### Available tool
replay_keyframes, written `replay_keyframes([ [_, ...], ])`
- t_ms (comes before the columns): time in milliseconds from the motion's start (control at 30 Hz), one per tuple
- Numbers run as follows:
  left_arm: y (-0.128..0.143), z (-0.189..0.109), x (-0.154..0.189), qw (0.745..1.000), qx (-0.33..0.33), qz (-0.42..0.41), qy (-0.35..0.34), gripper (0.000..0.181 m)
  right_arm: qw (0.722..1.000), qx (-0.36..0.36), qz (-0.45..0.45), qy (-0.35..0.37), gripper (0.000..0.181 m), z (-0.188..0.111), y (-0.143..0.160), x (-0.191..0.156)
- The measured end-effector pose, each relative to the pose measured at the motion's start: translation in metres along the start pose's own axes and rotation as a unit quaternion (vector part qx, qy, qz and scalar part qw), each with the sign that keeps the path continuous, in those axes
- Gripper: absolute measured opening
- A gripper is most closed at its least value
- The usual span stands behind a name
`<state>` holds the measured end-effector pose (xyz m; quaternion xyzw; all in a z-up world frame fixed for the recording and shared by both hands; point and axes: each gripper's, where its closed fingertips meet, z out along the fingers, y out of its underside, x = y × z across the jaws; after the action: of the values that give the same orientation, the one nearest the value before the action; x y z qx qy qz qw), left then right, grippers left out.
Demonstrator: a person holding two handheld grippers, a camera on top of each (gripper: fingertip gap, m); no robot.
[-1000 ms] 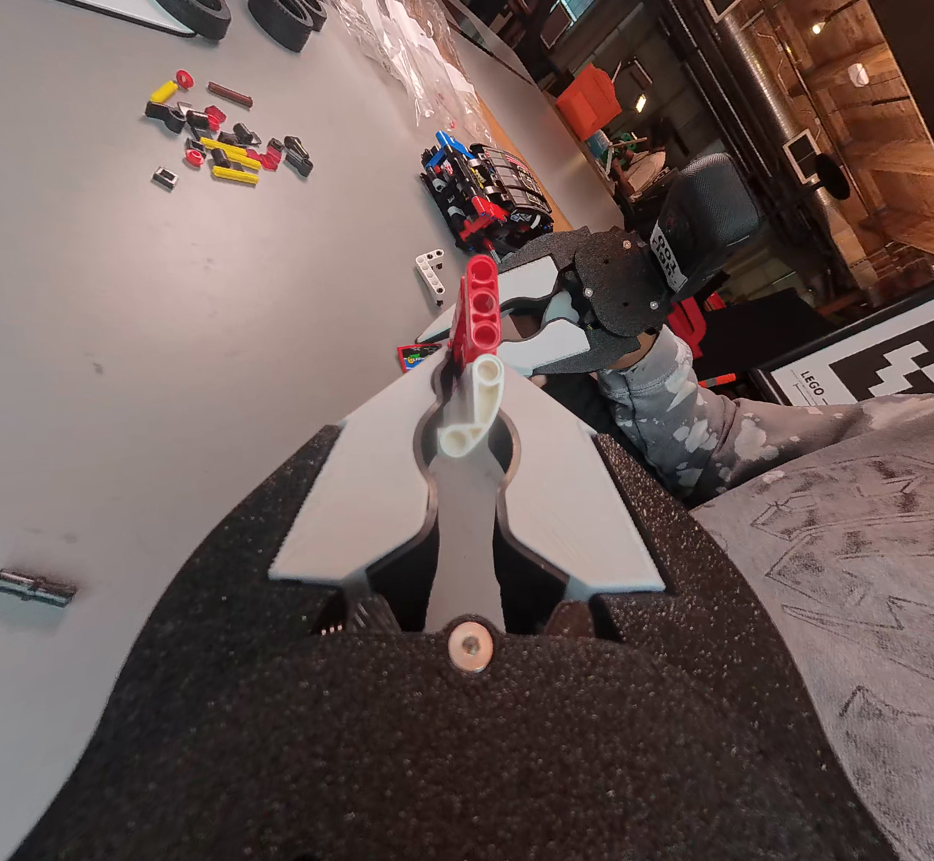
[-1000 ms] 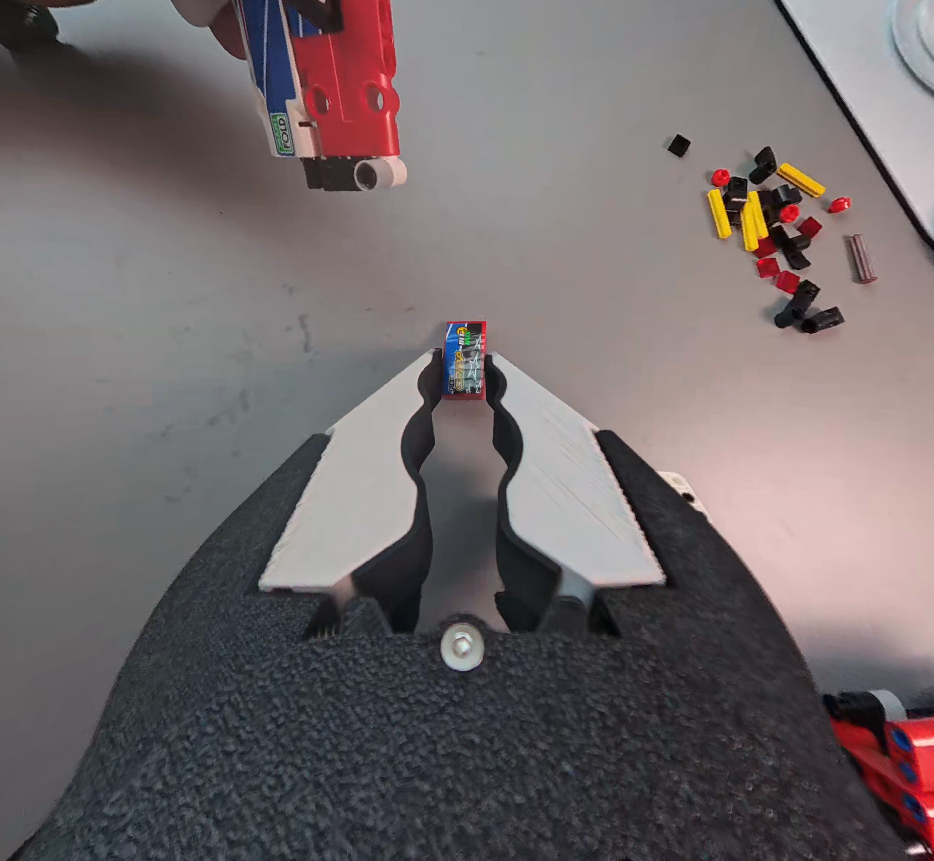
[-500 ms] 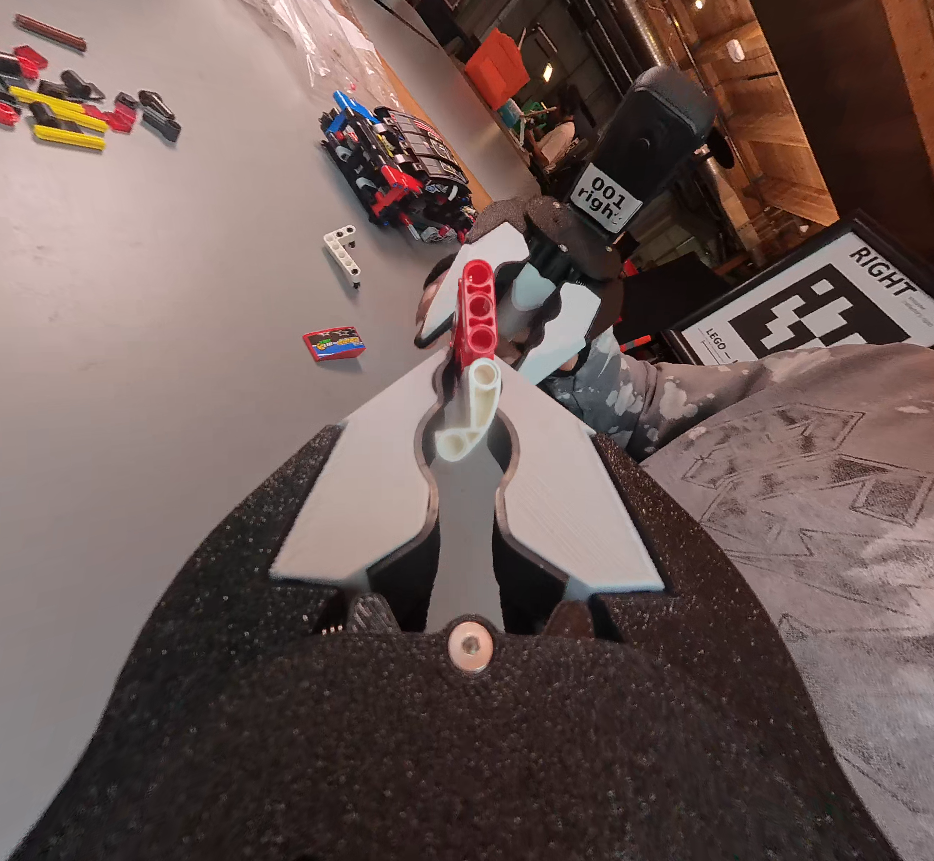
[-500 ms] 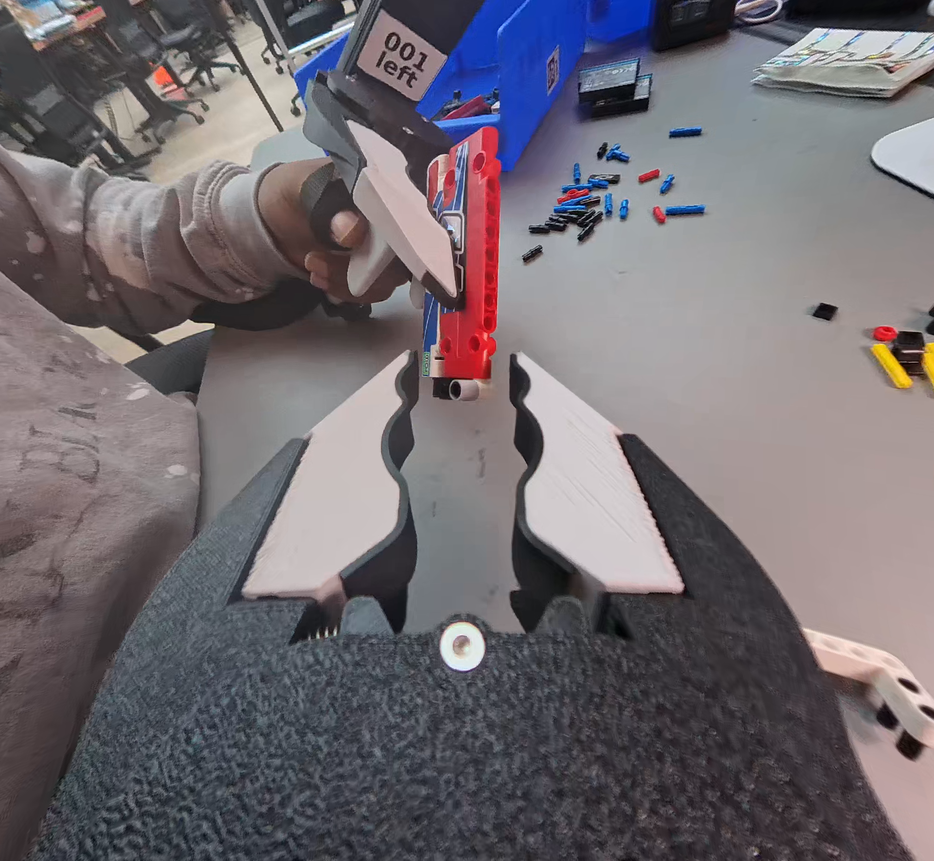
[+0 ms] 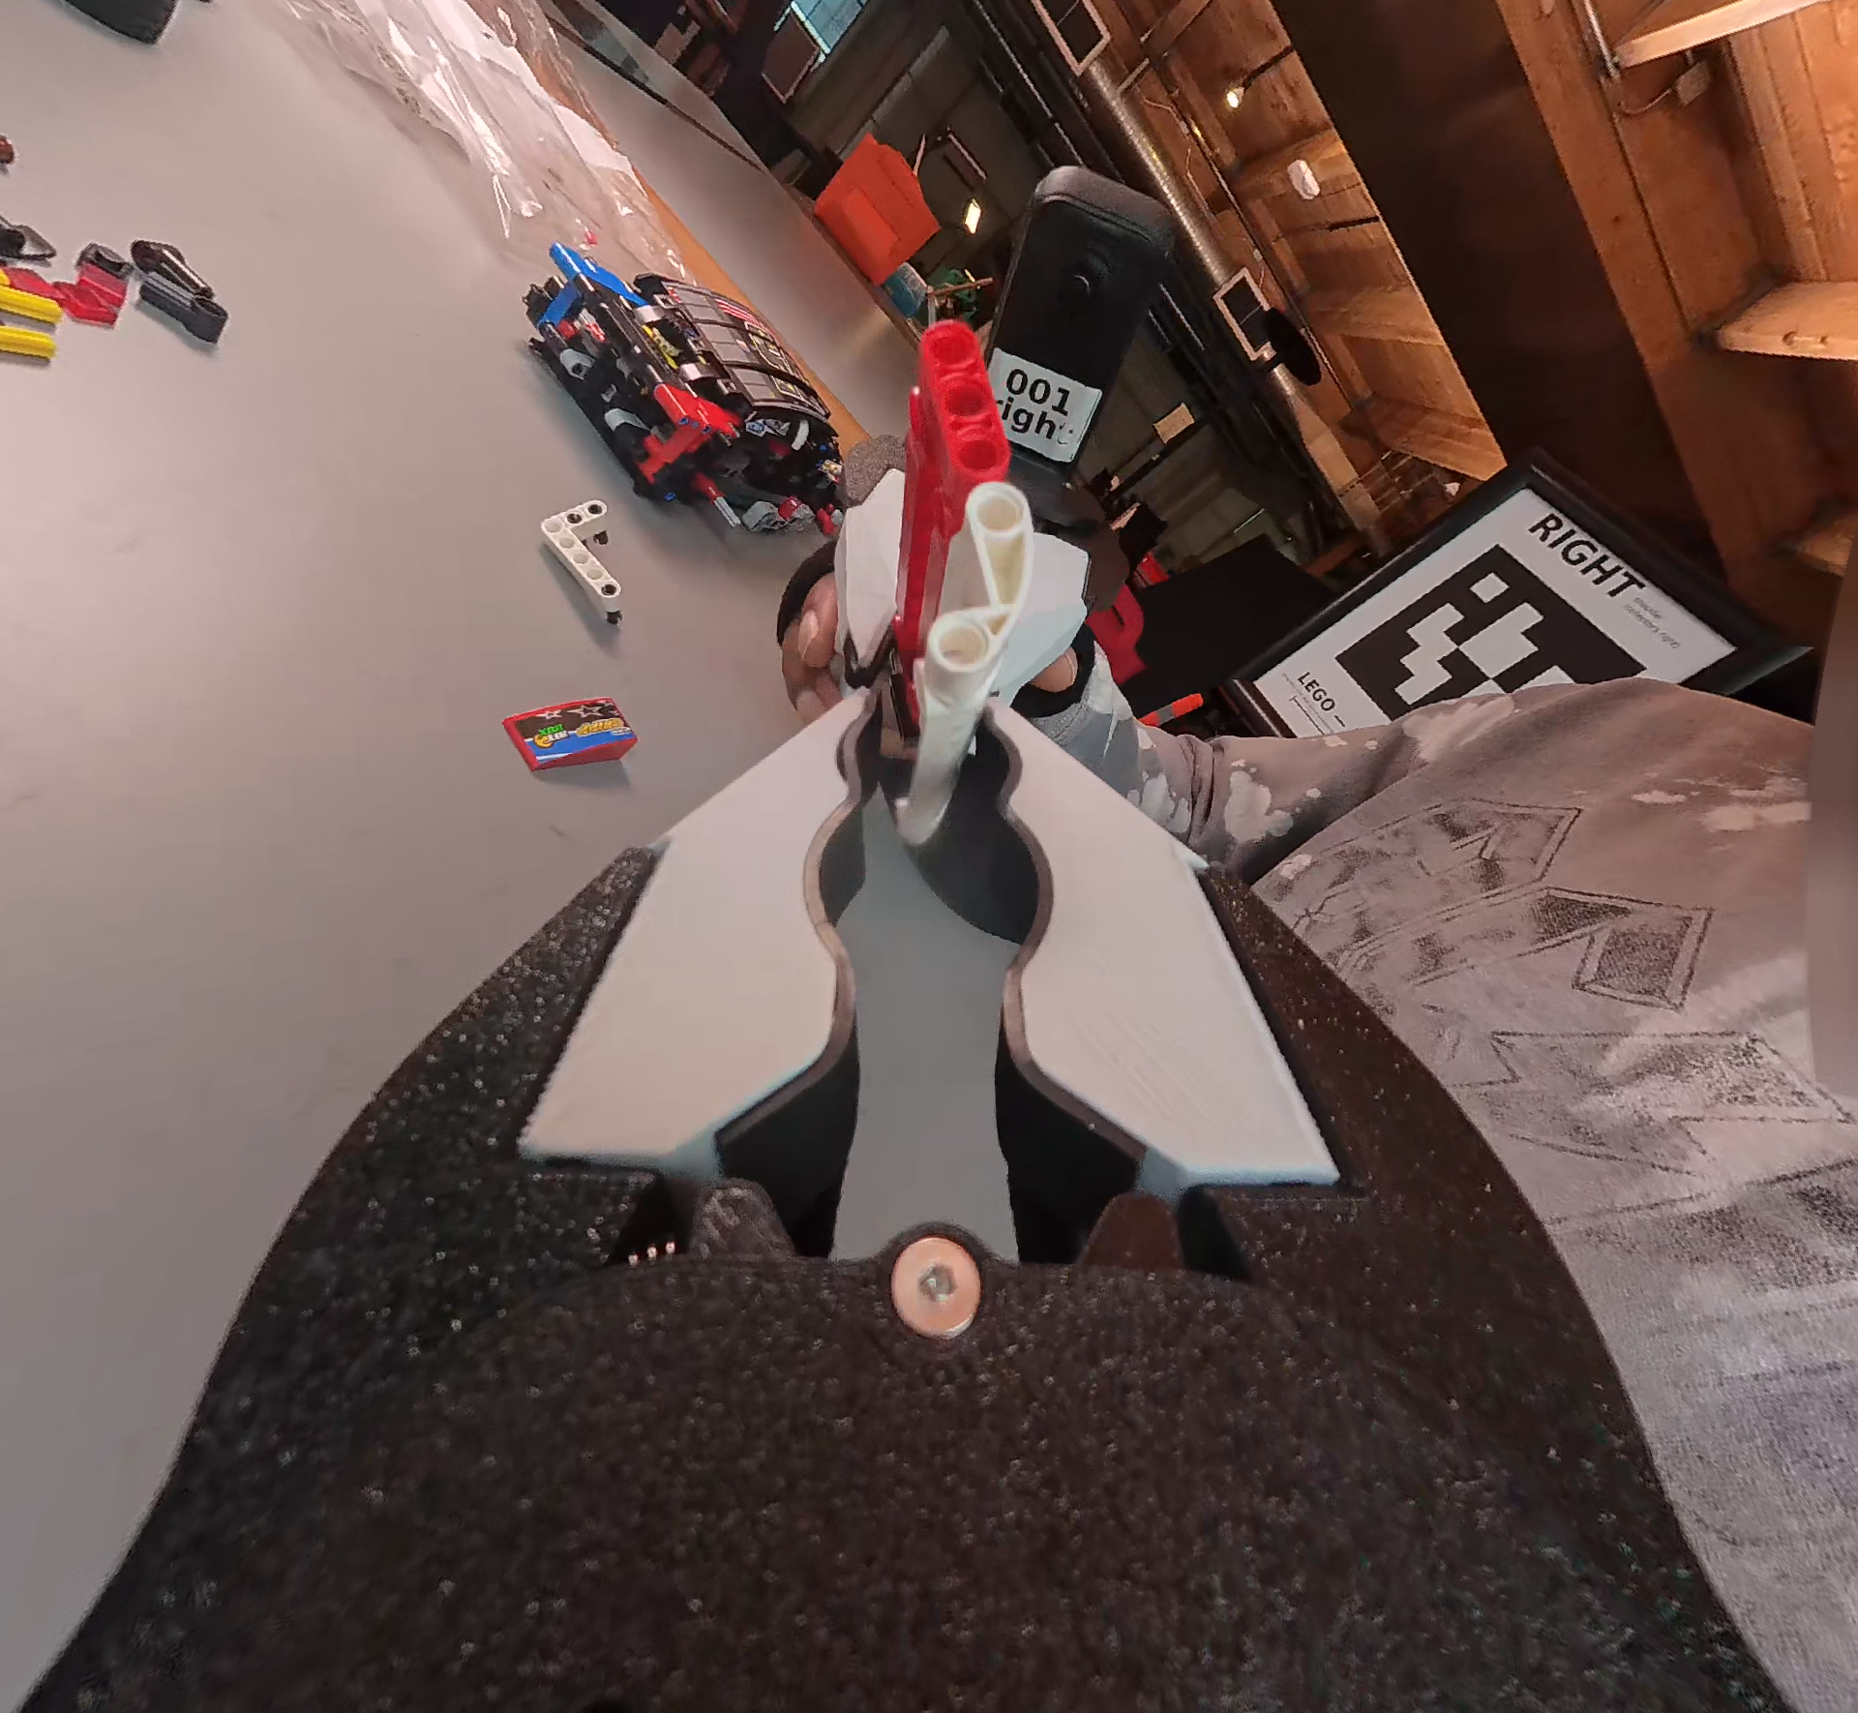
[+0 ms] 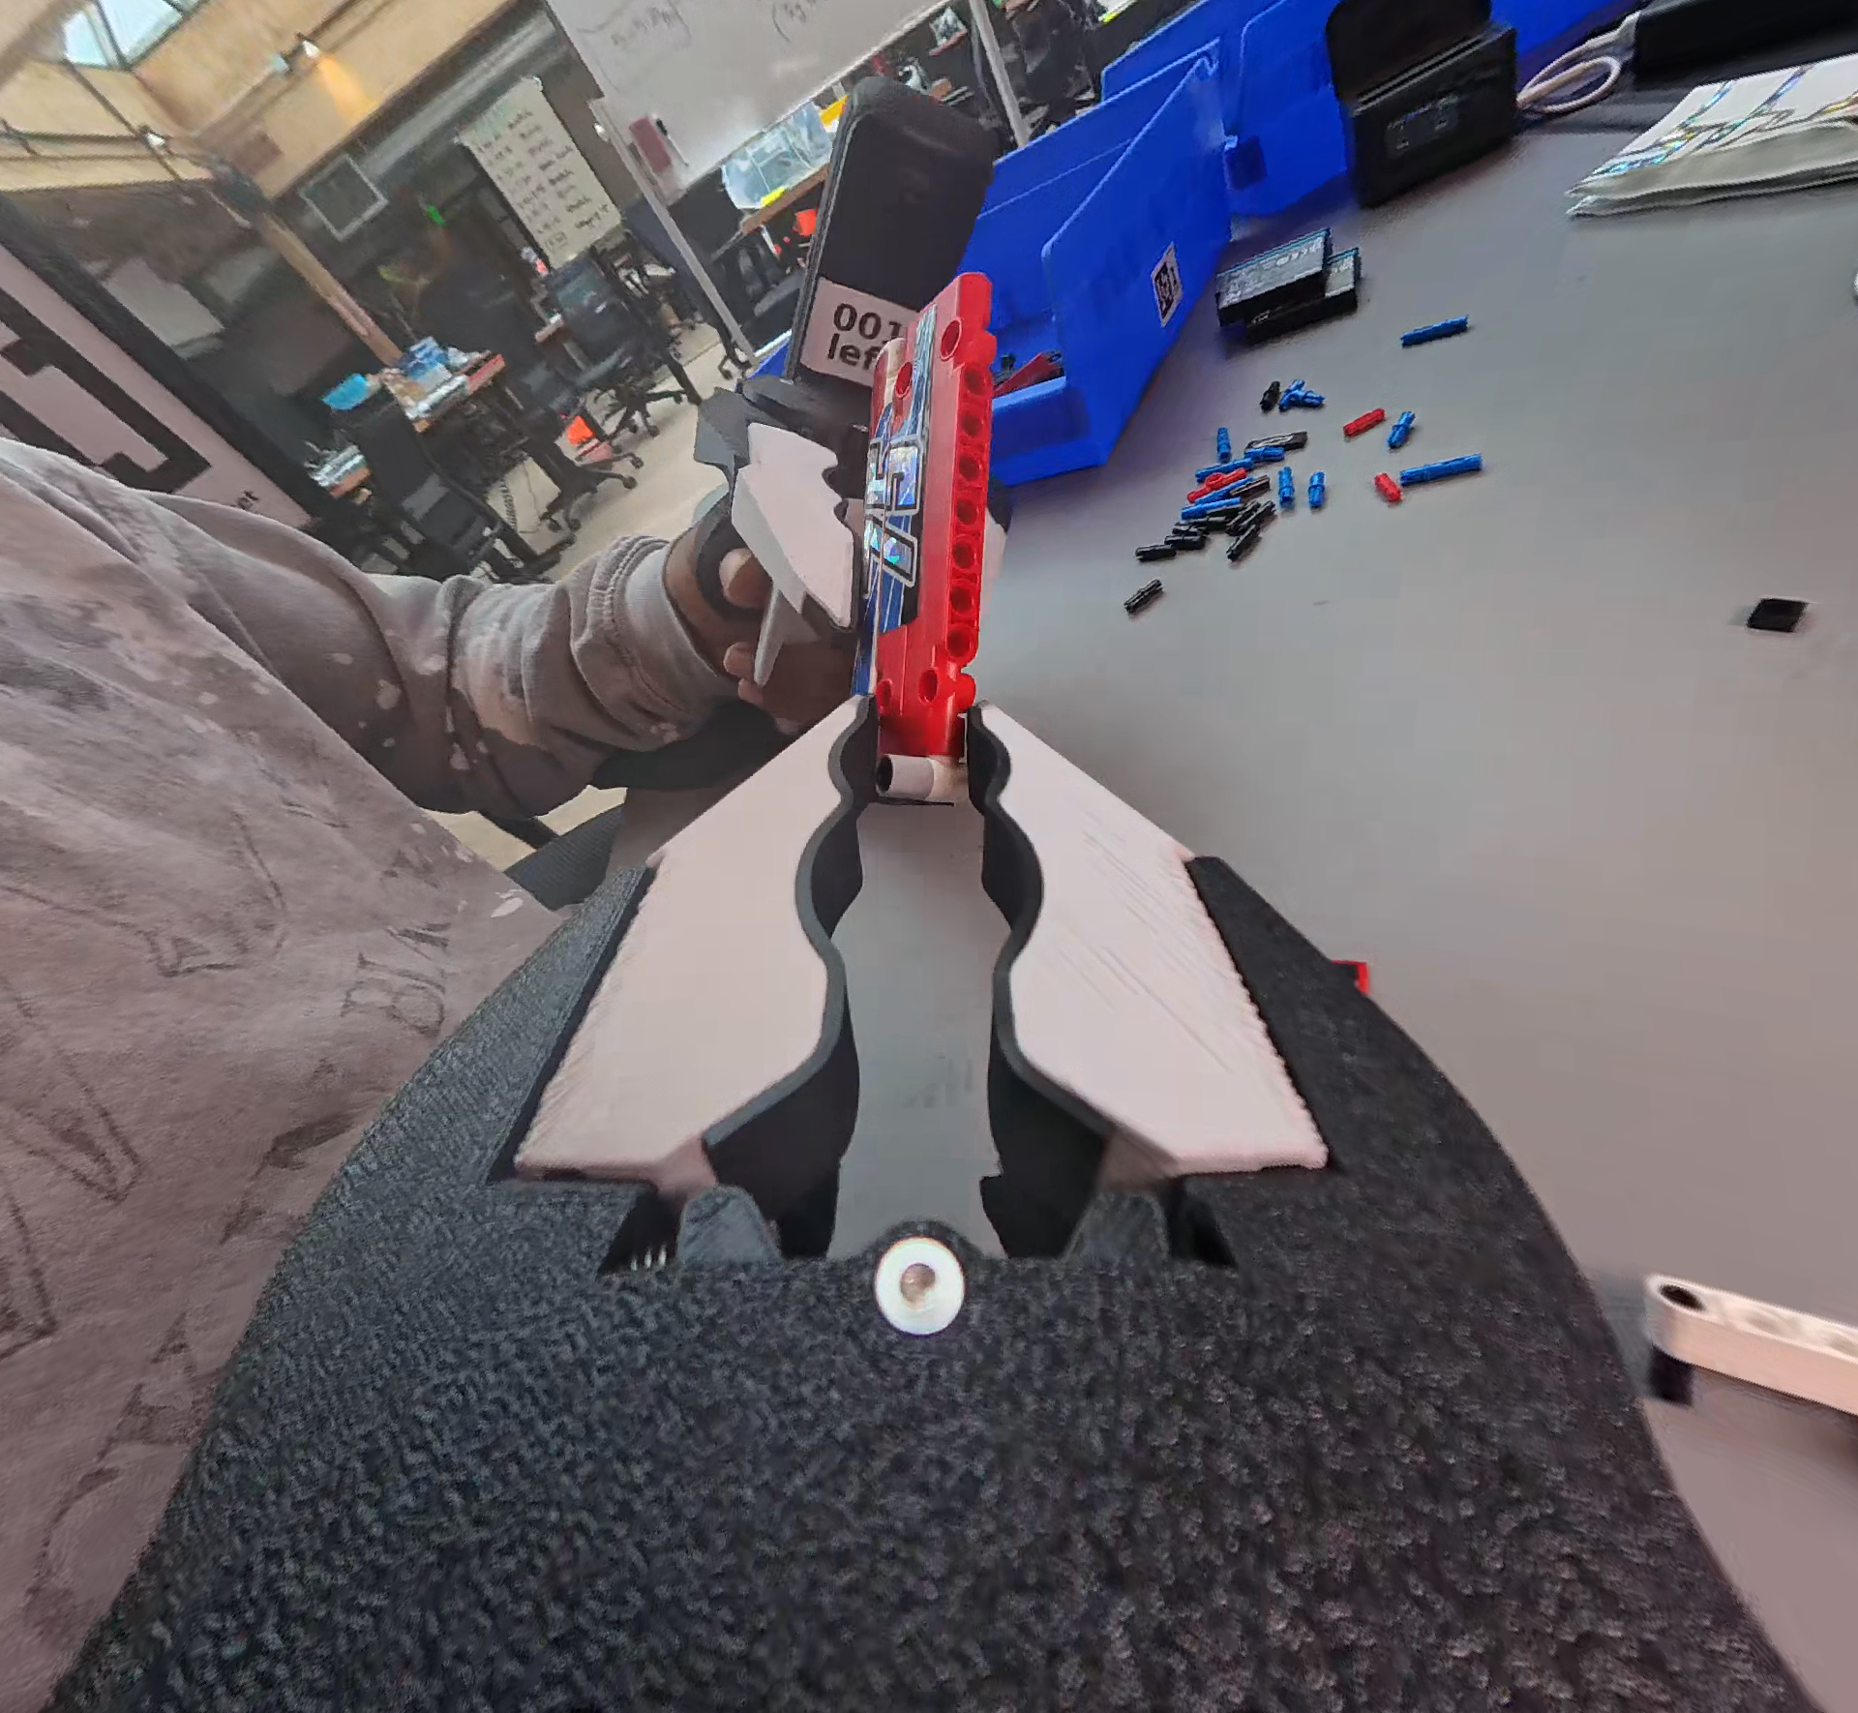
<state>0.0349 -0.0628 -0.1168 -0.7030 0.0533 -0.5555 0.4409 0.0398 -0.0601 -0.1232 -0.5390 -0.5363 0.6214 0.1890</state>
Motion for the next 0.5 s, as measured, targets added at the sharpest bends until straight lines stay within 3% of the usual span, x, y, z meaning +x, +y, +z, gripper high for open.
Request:
replay_keyframes([
  [100,0.0,0.002,0.005,1.0,0.001,0.017,0.003,0.013,0.999,-0.004,0.038,-0.021,0.017,0.006,0.004,-0.005],
  [200,-0.004,0.001,-0.002,0.999,0.015,0.017,-0.023,0.007,1.0,0.009,0.025,0.008,0.018,0.007,0.0,0.003],
  [300,-0.01,-0.003,-0.009,0.999,0.043,-0.009,-0.031,0.007,0.995,0.011,-0.072,0.072,0.017,0.003,-0.005,0.013],
  [500,-0.016,-0.01,-0.018,0.996,0.065,-0.038,-0.04,0.007,0.943,-0.018,-0.285,0.169,0.017,0.001,-0.005,0.017],
])
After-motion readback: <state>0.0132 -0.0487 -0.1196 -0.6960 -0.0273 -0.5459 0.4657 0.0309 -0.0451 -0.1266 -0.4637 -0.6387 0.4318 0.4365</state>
